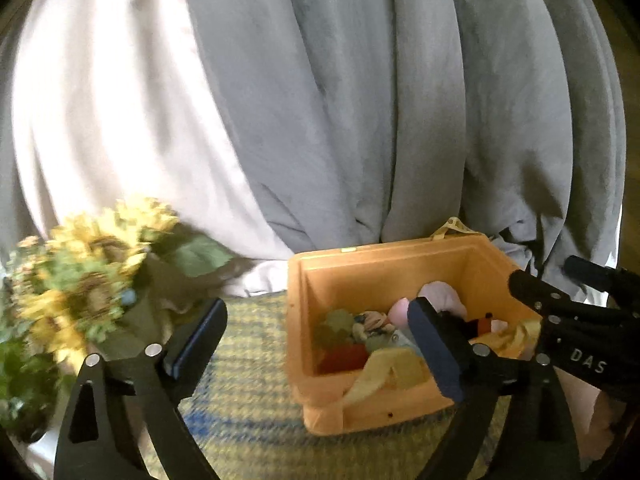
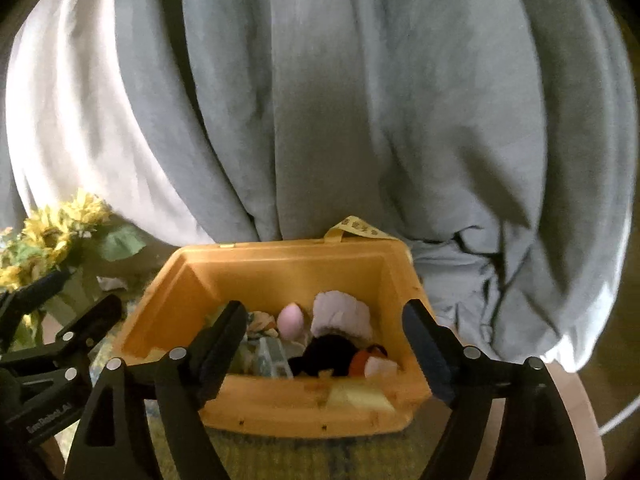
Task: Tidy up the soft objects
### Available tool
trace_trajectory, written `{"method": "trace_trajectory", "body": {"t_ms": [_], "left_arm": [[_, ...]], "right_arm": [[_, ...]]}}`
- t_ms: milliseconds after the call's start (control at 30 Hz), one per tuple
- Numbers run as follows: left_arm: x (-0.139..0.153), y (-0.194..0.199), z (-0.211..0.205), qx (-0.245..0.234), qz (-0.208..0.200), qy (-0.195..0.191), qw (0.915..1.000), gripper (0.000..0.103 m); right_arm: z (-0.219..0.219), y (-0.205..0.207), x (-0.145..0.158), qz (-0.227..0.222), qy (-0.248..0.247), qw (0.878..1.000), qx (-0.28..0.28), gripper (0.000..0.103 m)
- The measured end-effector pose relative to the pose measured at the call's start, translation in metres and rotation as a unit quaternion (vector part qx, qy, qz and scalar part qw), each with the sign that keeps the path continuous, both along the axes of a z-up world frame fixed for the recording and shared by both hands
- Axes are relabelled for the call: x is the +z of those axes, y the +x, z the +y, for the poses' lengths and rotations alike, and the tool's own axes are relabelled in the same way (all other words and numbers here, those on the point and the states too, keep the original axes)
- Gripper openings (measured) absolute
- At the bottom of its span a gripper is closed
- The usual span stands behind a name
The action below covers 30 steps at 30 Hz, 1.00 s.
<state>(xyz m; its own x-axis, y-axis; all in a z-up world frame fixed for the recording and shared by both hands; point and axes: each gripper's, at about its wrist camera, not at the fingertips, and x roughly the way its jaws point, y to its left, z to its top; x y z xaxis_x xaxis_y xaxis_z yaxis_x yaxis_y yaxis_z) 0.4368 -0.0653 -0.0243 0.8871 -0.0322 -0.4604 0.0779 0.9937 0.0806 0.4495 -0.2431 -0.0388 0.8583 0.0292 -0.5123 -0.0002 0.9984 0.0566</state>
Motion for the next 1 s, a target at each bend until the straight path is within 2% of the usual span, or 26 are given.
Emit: {"method": "trace_trajectory", "body": {"t_ms": [167,433,500,767,1000], "left_arm": [[0.016,-0.047,0.006,0.013,-0.019,0.000,0.9997,0.102],[0.032,-0.113,0.020,-0.002,-0.062,-0.003,0.9981,0.103],[0.035,-0.127,0.023,-0.008,-0.066,-0.006,0.9978,0.102],[0.044,-0.185,0.022,-0.024,-0.069,-0.013,0.9973,0.103],[0.048,-0.250,0.013,-0.006,-0.073,-0.008,0.9973,0.103]], "right_arm": [[-0.003,-0.044,0.015,-0.015,0.007,1.000,0.000,0.082],[0.003,-0.114,0.026,-0.034,0.010,0.999,-0.013,0.082],[0.005,-0.129,0.028,-0.039,0.013,0.999,-0.020,0.085],[0.007,-0.197,0.036,-0.056,0.019,0.997,-0.042,0.086],[0.000,-0.253,0.044,-0.070,0.016,0.997,-0.029,0.087]]}}
